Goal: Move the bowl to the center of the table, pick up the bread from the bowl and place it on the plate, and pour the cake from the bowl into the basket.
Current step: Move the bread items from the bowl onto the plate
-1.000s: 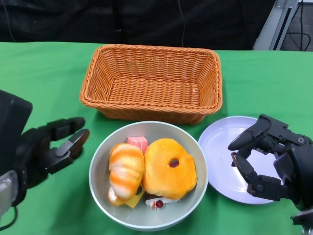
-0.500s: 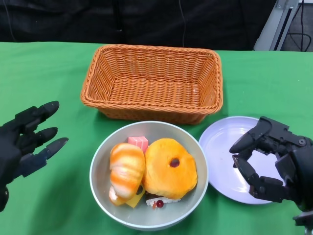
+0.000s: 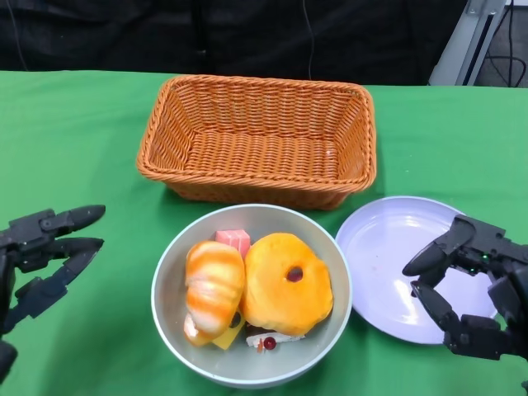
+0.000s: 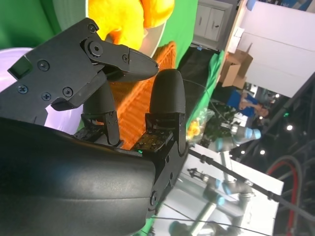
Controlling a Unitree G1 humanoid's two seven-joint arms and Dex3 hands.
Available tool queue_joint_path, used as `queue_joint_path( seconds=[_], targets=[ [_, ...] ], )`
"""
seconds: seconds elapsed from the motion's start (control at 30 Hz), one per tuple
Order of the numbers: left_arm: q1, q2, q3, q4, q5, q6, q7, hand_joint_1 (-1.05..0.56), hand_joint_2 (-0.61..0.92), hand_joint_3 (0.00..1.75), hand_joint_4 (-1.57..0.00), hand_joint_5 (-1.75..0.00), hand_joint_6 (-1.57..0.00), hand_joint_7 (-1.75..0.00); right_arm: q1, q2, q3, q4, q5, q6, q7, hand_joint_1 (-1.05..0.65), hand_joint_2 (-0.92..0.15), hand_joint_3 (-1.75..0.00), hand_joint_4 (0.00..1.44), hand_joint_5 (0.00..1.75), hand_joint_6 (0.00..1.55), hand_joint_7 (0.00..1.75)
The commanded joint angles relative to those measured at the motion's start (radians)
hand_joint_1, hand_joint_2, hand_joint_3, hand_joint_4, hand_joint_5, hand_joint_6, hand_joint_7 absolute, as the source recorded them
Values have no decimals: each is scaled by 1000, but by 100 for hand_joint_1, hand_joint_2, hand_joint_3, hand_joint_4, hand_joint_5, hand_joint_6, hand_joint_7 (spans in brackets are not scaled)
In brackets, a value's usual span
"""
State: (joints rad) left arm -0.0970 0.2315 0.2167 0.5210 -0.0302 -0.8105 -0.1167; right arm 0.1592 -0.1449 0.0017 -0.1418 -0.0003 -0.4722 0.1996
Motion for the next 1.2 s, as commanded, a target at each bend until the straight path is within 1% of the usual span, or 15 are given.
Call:
queue_joint_path(
  seconds=[0.03, 0.1, 0.17, 0.2, 0.23, 0.3, 0.37, 0.4, 0.43, 0.47, 0.63, 0.83, 1.0, 1.07, 1.2],
  targets=[
    [-11, -4, 13, 28, -24, -46, 11, -11, 92, 24, -88, -89, -119, -17, 3, -41, -9, -95, -70, -19, -2, -21, -67, -51, 64, 111, 68, 78],
    [-11, -6, 15, 35, -23, -55, 12, -11, 92, 25, -86, -99, -120, -20, 4, -55, 5, -157, -107, 4, 8, -28, -80, -24, 63, 96, 71, 60],
    [-8, -4, 16, 33, -17, -48, 16, -11, 92, 26, -83, -105, -119, -22, 3, -80, 23, -215, -155, 26, 29, -32, -87, -11, 63, 85, 73, 46],
    [-6, -1, 16, 31, -12, -44, 19, -12, 92, 26, -80, -112, -117, -27, 1, -93, 33, -246, -179, 39, 43, -37, -89, -5, 63, 77, 73, 36],
    [-5, 1, 17, 30, -8, -40, 22, -12, 92, 26, -78, -116, -115, -32, -1, -102, 44, -272, -194, 52, 55, -39, -90, -3, 62, 72, 72, 30],
    [-4, 4, 17, 29, -3, -33, 26, -11, 92, 26, -76, -120, -106, -50, -3, -112, 62, -314, -215, 80, 72, -42, -91, -1, 60, 63, 71, 20],
    [-5, 6, 18, 30, 1, -30, 29, -11, 92, 26, -76, -120, -103, -55, -7, -116, 88, -363, -227, 123, 92, -47, -91, 0, 56, 49, 69, 11],
    [-7, 7, 19, 33, 2, -30, 32, -10, 92, 26, -76, -120, -102, -56, -12, -119, 107, -401, -236, 167, 112, -48, -91, 0, 54, 45, 68, 9],
    [-9, 6, 20, 37, -1, -31, 32, -11, 92, 25, -76, -119, -101, -59, -21, -123, 124, -434, -250, 205, 129, -54, -91, 0, 44, 37, 62, 5],
    [-12, 6, 20, 41, -5, -32, 32, -11, 92, 25, -76, -118, -100, -61, -28, -126, 137, -461, -269, 237, 143, -58, -90, 0, 40, 33, 59, 2],
    [-23, 6, 23, 62, -8, -45, 35, -11, 92, 25, -77, -118, -98, -64, -80, -125, 200, -529, -370, 343, 181, -71, -90, 0, 31, 24, 44, 0],
    [-30, 7, 21, 75, -4, -50, 38, -12, 92, 25, -77, -119, -97, -68, -157, -110, 284, -550, -516, 450, 211, -79, -90, 0, 29, 19, 43, 0],
    [-25, 6, 22, 76, 5, -51, 46, -12, 92, 25, -77, -119, -95, -70, -219, -98, 354, -498, -645, 500, 212, -85, -92, -3, 26, 14, 39, 0],
    [-24, 6, 22, 75, 9, -50, 50, -13, 92, 25, -77, -119, -95, -70, -231, -94, 367, -480, -670, 508, 208, -86, -92, -6, 24, 12, 38, 0],
    [-16, 4, 20, 62, 9, -41, 54, -13, 92, 24, -79, -119, -95, -71, -280, -88, 417, -397, -773, 549, 223, -86, -92, -9, 23, 10, 35, 0]
  ],
)
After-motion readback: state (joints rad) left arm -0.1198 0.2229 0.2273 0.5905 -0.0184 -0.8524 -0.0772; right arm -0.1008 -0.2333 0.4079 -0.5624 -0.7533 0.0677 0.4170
